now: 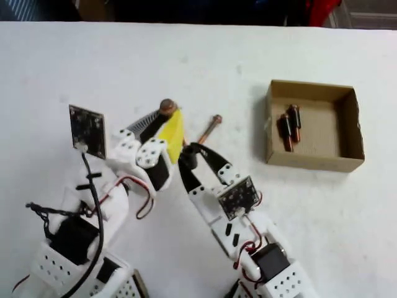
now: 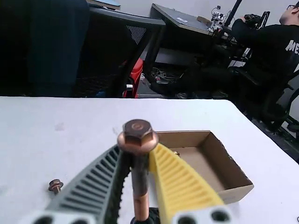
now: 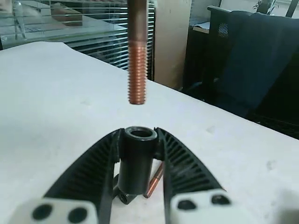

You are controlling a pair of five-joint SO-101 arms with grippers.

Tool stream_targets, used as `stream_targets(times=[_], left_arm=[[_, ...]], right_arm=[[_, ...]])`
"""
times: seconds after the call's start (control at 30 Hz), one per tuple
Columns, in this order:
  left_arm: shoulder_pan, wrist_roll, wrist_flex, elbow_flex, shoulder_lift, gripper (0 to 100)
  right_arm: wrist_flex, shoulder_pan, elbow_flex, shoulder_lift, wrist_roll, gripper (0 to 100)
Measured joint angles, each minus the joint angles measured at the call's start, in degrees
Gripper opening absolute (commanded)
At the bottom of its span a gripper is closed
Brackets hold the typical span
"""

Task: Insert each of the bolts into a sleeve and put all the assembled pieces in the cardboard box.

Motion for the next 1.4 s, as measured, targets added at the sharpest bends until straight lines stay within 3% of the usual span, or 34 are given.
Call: stream_targets(times=[1.4], left_arm=[[2.5, -0.4, -0.7, 2.8, -1.0, 2]], right_arm=[[-2.9, -0.4, 0.4, 0.2, 0.0, 1.7]])
